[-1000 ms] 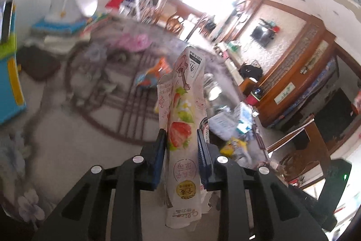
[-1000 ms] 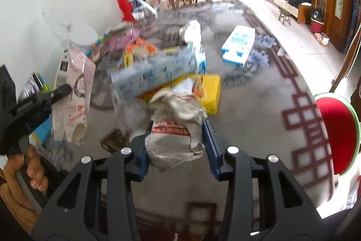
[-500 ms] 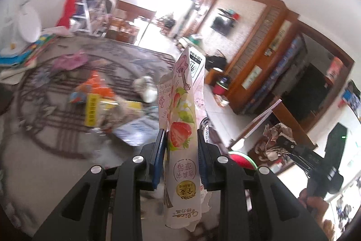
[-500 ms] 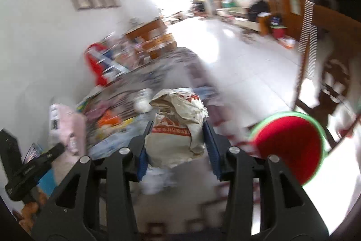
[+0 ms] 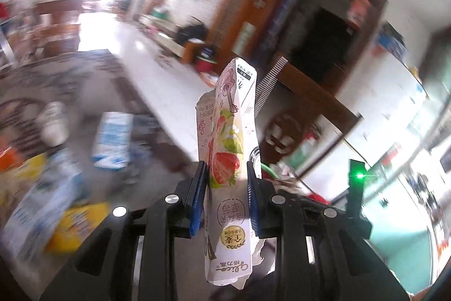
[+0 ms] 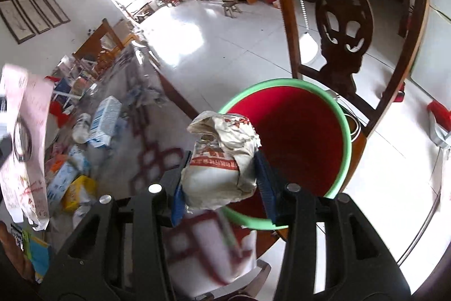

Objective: Collect trash
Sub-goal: 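Drop the paper bag and strawberry carton into the red bucket, opening both tools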

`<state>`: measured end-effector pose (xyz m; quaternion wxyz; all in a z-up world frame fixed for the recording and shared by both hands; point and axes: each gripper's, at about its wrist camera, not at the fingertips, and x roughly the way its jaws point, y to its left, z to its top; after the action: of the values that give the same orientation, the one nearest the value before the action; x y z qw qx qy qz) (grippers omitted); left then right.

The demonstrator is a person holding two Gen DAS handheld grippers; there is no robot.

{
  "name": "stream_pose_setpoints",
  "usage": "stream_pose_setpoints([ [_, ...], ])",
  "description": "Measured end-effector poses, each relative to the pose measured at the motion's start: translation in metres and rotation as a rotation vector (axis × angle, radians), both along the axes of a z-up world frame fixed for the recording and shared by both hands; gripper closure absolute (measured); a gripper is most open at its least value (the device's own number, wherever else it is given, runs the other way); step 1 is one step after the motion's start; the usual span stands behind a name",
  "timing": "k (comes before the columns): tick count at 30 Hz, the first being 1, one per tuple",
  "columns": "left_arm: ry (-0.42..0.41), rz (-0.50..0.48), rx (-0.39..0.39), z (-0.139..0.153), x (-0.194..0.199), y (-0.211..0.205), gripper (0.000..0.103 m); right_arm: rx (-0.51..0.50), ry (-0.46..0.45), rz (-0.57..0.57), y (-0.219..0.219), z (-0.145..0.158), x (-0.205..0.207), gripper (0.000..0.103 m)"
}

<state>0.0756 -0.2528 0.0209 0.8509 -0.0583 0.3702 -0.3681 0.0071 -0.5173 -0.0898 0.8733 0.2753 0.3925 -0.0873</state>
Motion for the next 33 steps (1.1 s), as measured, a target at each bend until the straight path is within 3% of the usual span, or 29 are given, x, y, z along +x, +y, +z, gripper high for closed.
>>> stream_pose_setpoints([
  [3, 0.004, -0.076, 0.029, -0.005, 0.008, -0.040, 0.079, -0.008, 0.003, -0.027, -0.012, -0.006, -0.002, 0.057],
  [4, 0.012, -0.107, 0.053, -0.010, 0.015, -0.057, 0.079, -0.010, 0.003, -0.037, -0.016, -0.008, -0.001, 0.050],
  [5, 0.016, -0.120, 0.067, -0.013, 0.014, -0.069, 0.079, -0.014, 0.003, -0.047, -0.018, -0.008, -0.001, 0.043],
  [6, 0.026, -0.133, 0.077, -0.018, 0.018, -0.078, 0.079, -0.024, 0.006, -0.071, -0.021, -0.009, -0.003, 0.020],
  [7, 0.038, -0.151, 0.079, -0.022, 0.021, -0.088, 0.079, -0.032, 0.004, -0.096, -0.024, -0.010, -0.004, 0.009],
  [11, 0.075, -0.195, 0.101, -0.038, 0.029, -0.115, 0.078, -0.023, -0.016, -0.167, -0.038, -0.012, -0.017, 0.007],
  [15, 0.080, -0.189, 0.173, -0.055, 0.031, -0.133, 0.074, 0.021, -0.018, -0.222, -0.051, -0.015, -0.027, 0.007],
  [17, 0.094, -0.176, 0.162, -0.060, 0.032, -0.131, 0.052, 0.018, -0.013, -0.224, -0.052, -0.015, -0.028, 0.007],
  [21, 0.082, -0.123, 0.113, -0.049, 0.030, -0.120, 0.045, 0.005, -0.016, -0.215, -0.048, -0.012, -0.029, 0.007],
  [25, 0.088, -0.054, 0.042, -0.036, 0.025, -0.088, 0.043, -0.003, -0.025, -0.193, -0.042, -0.005, -0.026, 0.007],
  [33, 0.080, 0.187, 0.052, -0.023, -0.004, 0.014, 0.040, -0.058, -0.077, -0.136, -0.018, 0.029, -0.024, 0.007],
])
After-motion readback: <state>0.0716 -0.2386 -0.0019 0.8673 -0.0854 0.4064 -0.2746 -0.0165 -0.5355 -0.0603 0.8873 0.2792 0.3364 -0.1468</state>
